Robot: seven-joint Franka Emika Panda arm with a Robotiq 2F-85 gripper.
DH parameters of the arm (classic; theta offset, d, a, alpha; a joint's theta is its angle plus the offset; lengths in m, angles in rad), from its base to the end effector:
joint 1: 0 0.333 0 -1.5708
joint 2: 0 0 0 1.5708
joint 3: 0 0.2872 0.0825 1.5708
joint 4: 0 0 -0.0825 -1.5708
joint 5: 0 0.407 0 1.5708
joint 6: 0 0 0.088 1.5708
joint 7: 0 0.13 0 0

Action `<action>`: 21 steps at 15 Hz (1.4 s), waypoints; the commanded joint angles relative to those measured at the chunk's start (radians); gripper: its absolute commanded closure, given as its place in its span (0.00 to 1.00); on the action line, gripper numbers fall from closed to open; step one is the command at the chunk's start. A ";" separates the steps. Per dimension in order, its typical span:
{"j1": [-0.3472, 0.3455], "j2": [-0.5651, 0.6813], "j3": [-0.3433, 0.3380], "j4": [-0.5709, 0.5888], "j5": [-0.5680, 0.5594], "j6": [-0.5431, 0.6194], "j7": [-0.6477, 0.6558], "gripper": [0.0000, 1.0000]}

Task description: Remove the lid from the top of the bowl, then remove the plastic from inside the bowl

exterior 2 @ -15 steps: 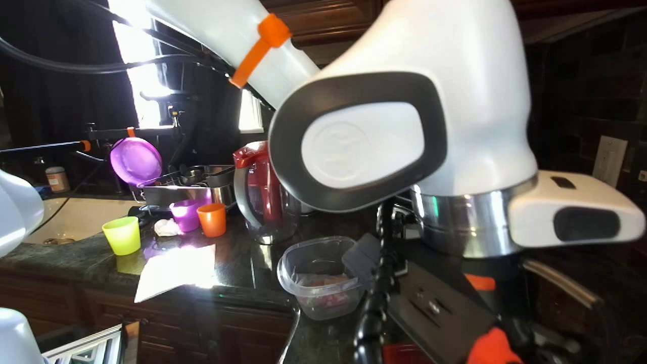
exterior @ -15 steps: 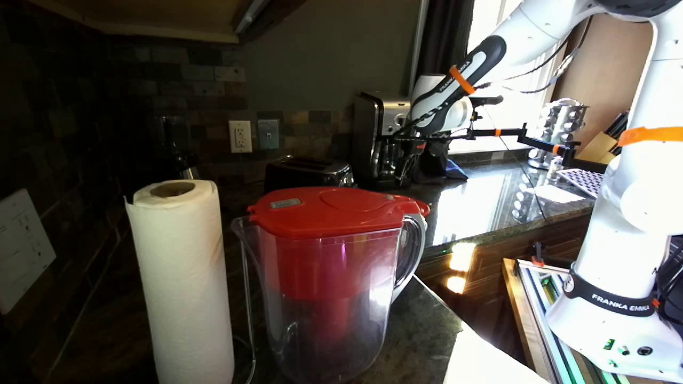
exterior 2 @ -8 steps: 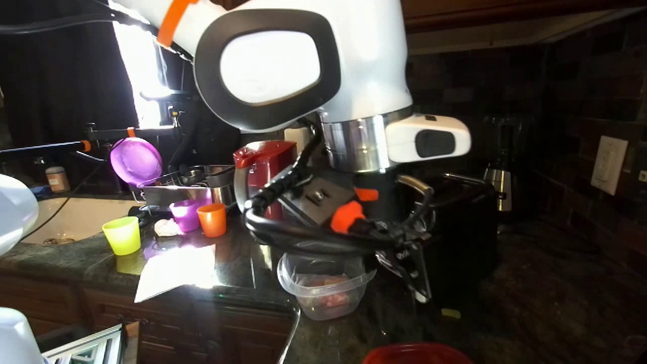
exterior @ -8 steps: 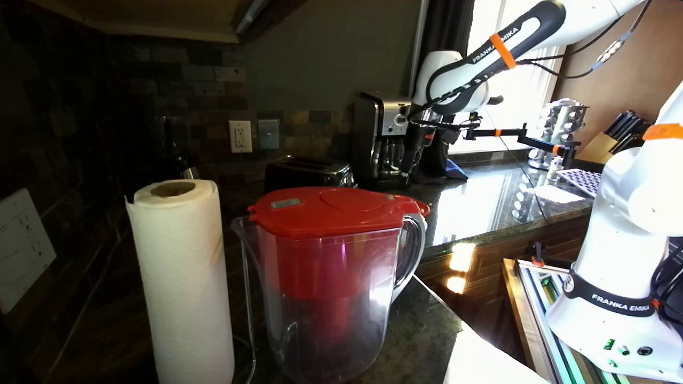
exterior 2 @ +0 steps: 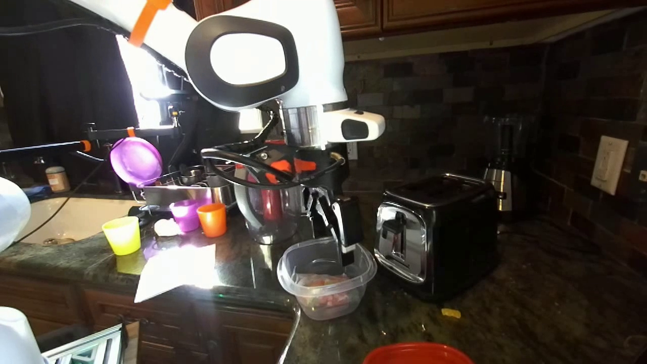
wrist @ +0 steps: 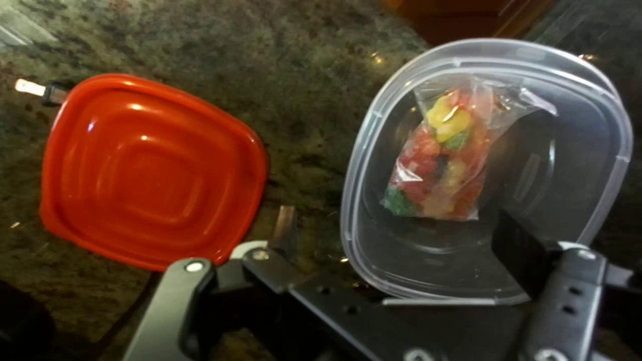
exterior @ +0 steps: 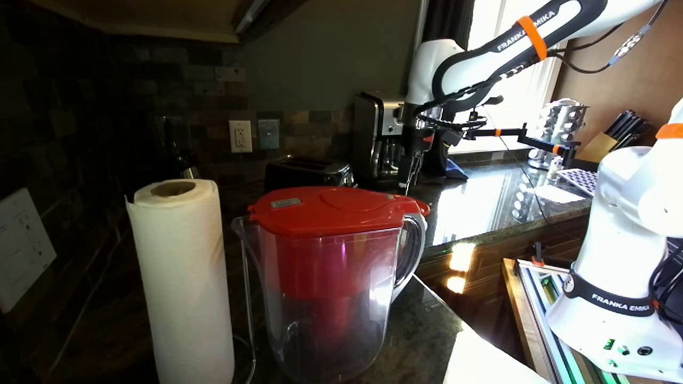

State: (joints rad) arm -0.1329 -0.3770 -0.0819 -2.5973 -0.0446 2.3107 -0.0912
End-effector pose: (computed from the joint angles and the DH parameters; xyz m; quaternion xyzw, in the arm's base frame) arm 0.4344 -0.0937 0.3279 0.9980 -0.0452 0.0440 0.0088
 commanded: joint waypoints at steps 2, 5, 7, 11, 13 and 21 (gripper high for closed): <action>0.034 0.022 0.035 -0.005 0.021 -0.038 0.118 0.00; 0.053 0.055 0.038 0.007 0.047 -0.041 0.146 0.00; 0.062 0.082 0.037 0.013 0.061 -0.031 0.144 0.00; 0.067 0.133 0.041 0.028 0.063 -0.013 0.154 0.00; 0.071 0.155 0.041 0.037 0.068 -0.009 0.154 0.00; 0.079 0.241 0.046 0.060 0.068 0.047 0.160 0.00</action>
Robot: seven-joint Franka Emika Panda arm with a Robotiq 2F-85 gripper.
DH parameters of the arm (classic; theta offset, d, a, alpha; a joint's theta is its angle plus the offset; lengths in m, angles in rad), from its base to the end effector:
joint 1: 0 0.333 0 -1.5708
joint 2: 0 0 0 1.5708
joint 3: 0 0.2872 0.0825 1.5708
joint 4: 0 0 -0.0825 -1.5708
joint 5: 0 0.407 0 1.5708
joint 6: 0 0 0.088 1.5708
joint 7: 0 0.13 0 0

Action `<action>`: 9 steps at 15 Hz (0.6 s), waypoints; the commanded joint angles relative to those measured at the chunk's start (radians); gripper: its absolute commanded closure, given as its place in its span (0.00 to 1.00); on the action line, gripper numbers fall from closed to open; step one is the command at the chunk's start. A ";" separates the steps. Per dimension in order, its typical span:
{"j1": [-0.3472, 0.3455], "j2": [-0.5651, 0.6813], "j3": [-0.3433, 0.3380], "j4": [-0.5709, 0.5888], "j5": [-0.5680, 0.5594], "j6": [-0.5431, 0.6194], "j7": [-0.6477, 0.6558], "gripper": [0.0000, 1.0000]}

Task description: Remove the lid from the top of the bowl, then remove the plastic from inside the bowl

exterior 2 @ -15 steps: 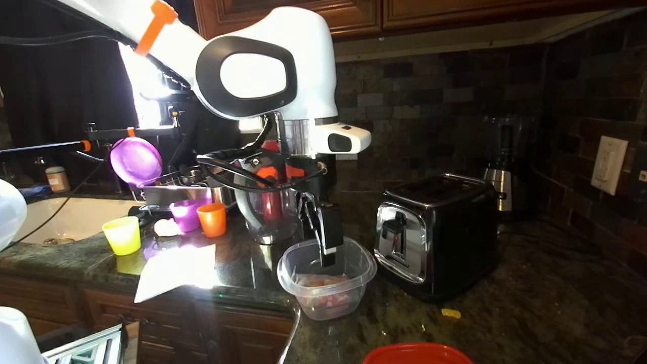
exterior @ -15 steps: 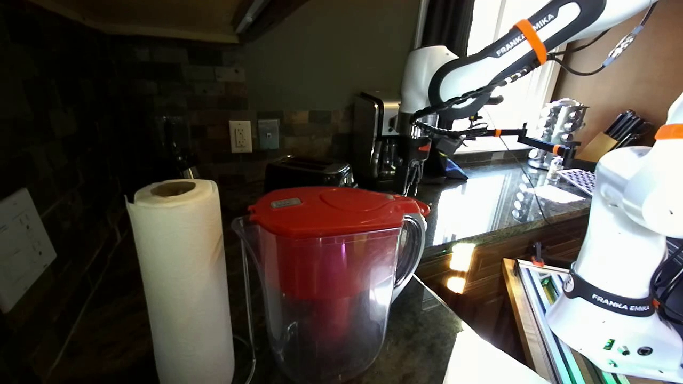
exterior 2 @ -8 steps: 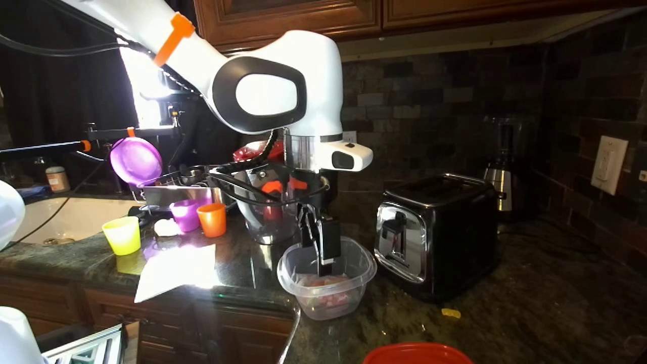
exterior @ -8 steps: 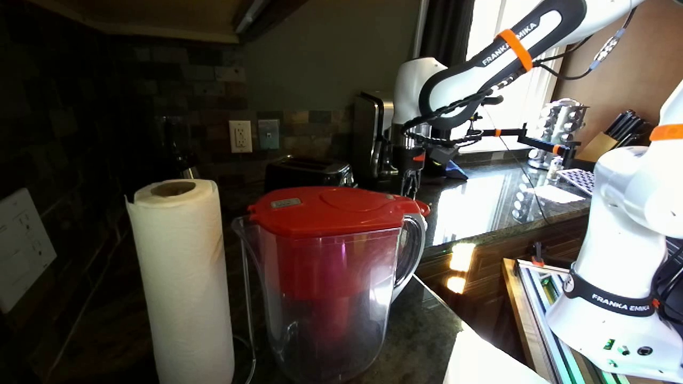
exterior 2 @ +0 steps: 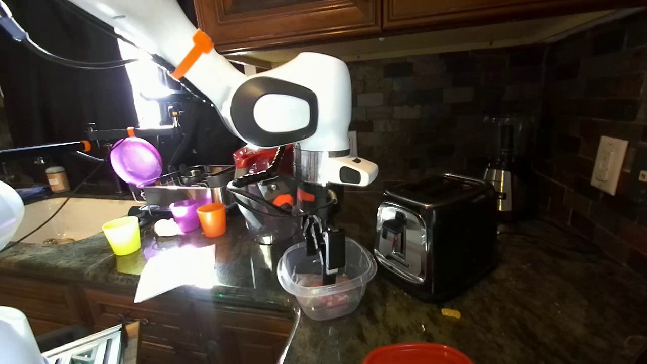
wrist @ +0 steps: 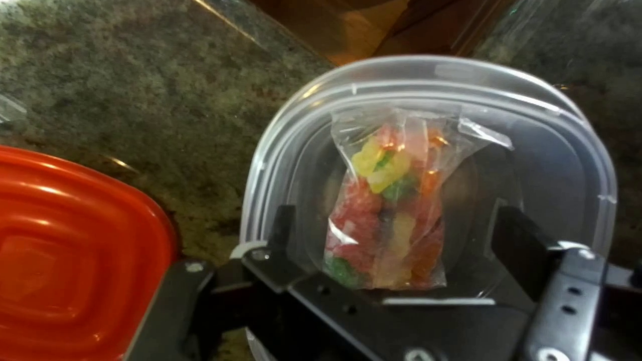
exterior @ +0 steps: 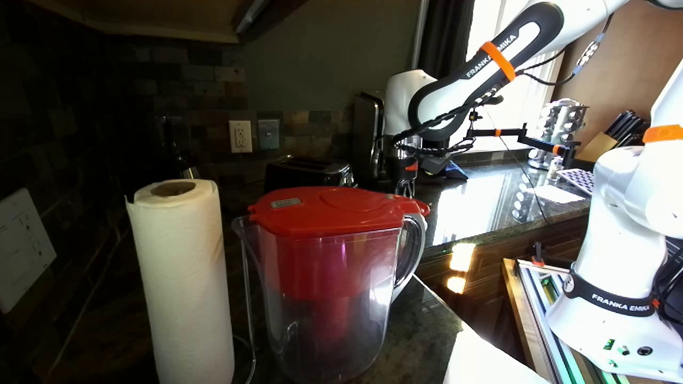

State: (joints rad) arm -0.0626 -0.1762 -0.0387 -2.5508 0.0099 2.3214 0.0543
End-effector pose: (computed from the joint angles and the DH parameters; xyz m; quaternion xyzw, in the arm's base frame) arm 0.4515 -0.0448 0.2599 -0.9964 0.0808 0.0265 0.0075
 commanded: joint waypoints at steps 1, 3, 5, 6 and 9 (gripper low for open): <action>0.009 0.047 0.005 0.009 0.007 0.060 0.018 0.00; 0.012 0.063 0.008 0.007 0.007 0.085 0.019 0.00; 0.013 0.079 0.010 0.009 0.006 0.102 0.021 0.00; 0.013 0.087 0.010 0.011 0.003 0.107 0.026 0.00; 0.013 0.107 0.010 0.013 -0.004 0.119 0.036 0.00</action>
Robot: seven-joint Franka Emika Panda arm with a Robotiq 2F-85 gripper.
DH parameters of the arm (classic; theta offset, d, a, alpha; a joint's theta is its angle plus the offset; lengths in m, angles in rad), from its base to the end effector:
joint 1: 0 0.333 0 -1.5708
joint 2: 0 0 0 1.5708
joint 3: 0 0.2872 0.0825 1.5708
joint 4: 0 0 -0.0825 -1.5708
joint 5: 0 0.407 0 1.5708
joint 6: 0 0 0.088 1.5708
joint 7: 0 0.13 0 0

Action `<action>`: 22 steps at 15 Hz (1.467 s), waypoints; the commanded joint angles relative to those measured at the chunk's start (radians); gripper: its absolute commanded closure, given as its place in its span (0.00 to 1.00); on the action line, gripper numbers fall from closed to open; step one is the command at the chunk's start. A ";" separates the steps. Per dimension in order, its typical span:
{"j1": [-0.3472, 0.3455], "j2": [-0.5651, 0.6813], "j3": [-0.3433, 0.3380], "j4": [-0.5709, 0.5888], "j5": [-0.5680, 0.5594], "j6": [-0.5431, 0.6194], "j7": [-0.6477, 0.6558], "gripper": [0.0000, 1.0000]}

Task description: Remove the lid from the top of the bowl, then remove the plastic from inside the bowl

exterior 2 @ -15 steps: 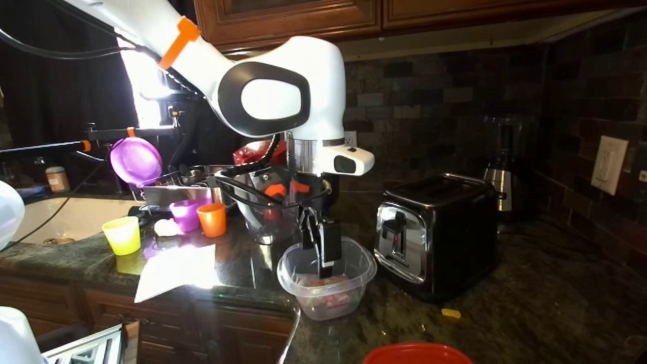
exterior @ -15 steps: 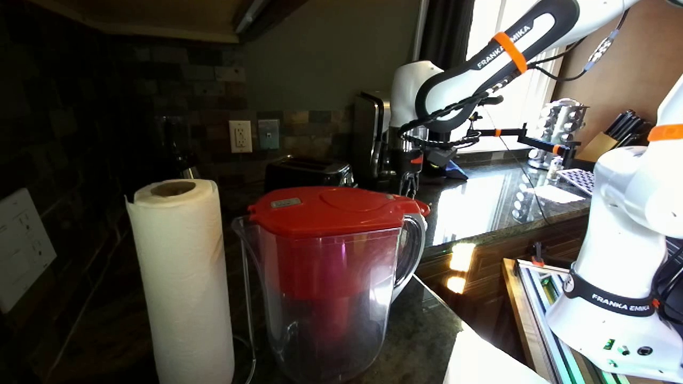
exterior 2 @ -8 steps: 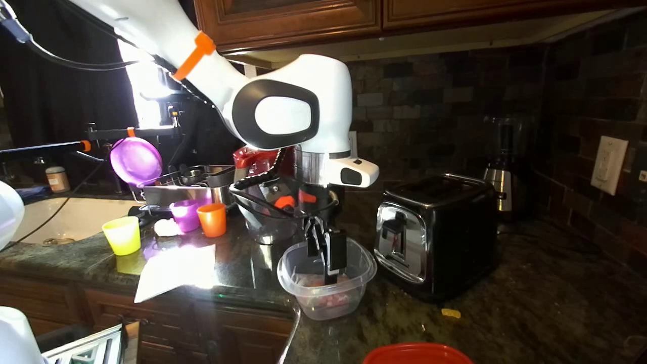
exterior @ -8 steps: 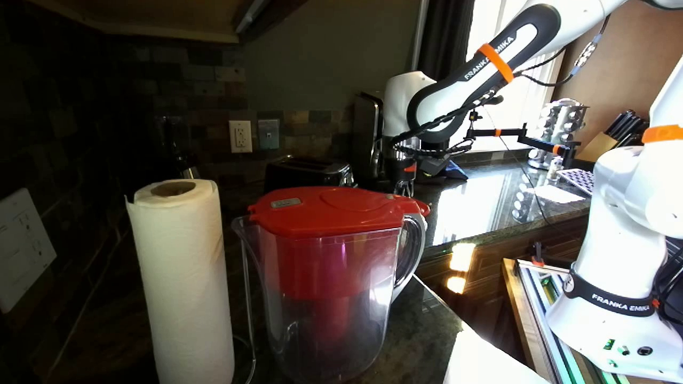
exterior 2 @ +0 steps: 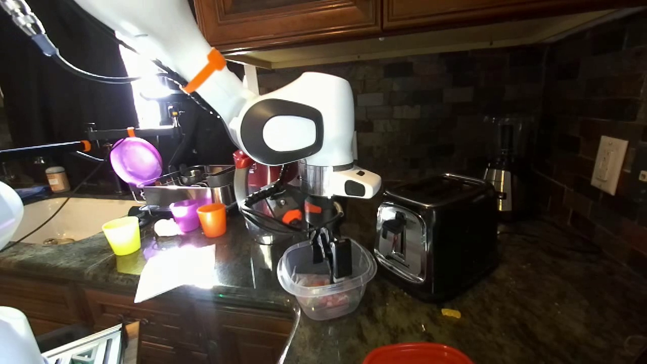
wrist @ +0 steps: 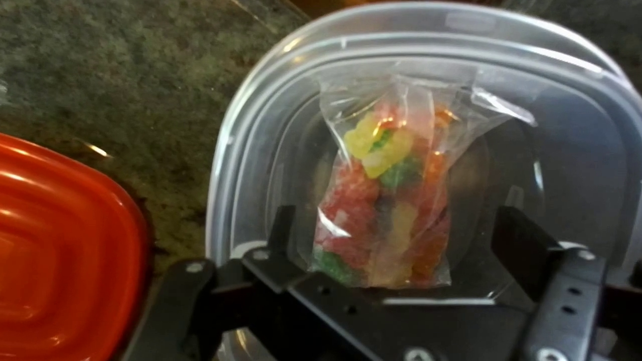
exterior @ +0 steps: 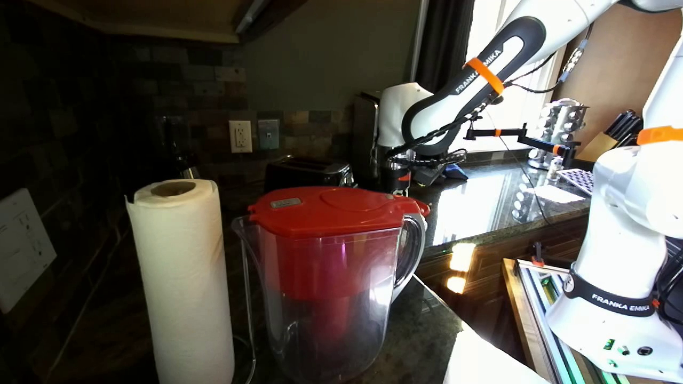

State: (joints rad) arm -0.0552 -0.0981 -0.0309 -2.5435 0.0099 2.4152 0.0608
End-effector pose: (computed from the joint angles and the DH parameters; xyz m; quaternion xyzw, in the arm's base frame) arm 0.4607 -0.0392 0.2349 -0.9969 0.0770 0.0151 0.0049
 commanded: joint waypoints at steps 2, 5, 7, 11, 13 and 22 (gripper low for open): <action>0.005 0.041 0.002 0.011 -0.004 0.020 0.042 0.00; 0.004 0.056 0.002 0.014 -0.012 0.019 0.067 0.00; 0.005 0.064 0.002 0.016 -0.013 0.022 0.081 0.00; 0.007 0.071 0.004 0.021 -0.017 0.032 0.105 0.00; 0.009 0.068 0.007 0.020 -0.022 0.034 0.128 0.00; 0.020 0.072 0.031 -0.001 -0.137 0.130 0.308 0.00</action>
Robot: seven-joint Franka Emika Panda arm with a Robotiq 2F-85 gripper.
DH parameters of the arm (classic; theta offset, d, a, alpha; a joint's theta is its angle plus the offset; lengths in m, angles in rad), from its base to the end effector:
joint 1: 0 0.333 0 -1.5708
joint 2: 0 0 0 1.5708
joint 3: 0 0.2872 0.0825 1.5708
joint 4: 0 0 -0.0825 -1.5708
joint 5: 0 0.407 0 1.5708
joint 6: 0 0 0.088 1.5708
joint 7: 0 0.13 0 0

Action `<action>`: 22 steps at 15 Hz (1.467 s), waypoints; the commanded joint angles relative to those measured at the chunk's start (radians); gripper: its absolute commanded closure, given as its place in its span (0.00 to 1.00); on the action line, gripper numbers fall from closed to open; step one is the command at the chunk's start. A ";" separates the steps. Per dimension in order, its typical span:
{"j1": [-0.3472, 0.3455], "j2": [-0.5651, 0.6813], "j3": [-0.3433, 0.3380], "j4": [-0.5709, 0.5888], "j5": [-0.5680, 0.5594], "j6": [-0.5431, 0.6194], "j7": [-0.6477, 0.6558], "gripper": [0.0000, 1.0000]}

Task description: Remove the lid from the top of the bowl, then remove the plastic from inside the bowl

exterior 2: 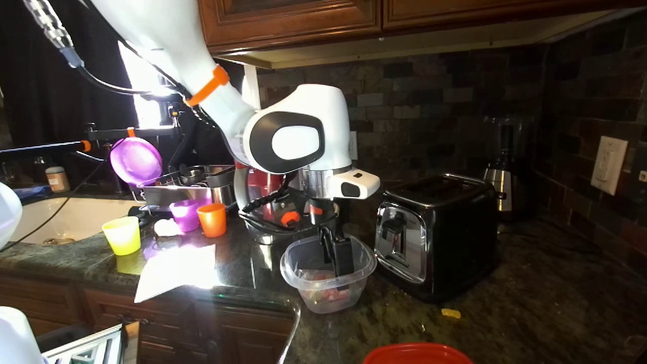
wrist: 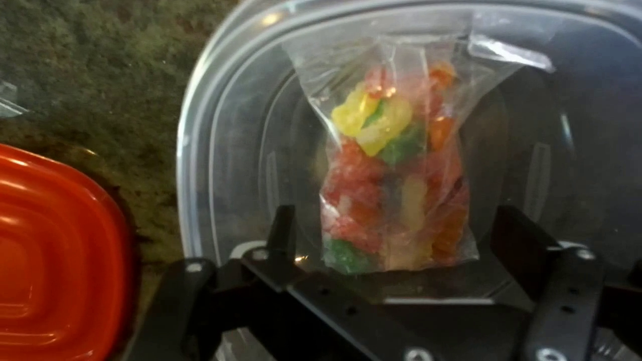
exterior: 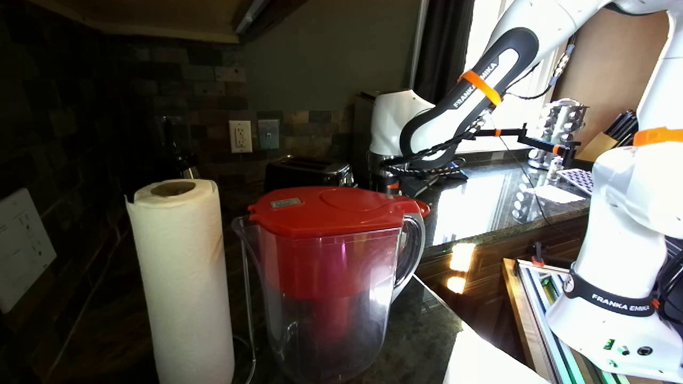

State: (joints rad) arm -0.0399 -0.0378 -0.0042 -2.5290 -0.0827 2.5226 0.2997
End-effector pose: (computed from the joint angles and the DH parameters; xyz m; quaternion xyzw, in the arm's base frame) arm 0.4753 -0.0213 0.2220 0.9900 -0.1381 0.0187 0.0222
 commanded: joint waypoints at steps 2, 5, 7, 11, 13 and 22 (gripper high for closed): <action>0.007 0.019 0.004 -0.010 -0.054 0.005 0.092 0.00; 0.006 0.025 0.002 0.000 -0.046 -0.013 0.110 0.08; 0.007 0.026 0.002 0.007 -0.028 -0.030 0.115 0.26; 0.008 0.043 0.000 0.010 -0.037 -0.039 0.141 0.52; 0.009 0.044 0.000 0.012 -0.041 -0.039 0.151 0.60; 0.007 0.019 -0.002 0.014 -0.025 -0.044 0.130 0.96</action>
State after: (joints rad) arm -0.0384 -0.0165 -0.0019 -2.5120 -0.1081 2.5065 0.4206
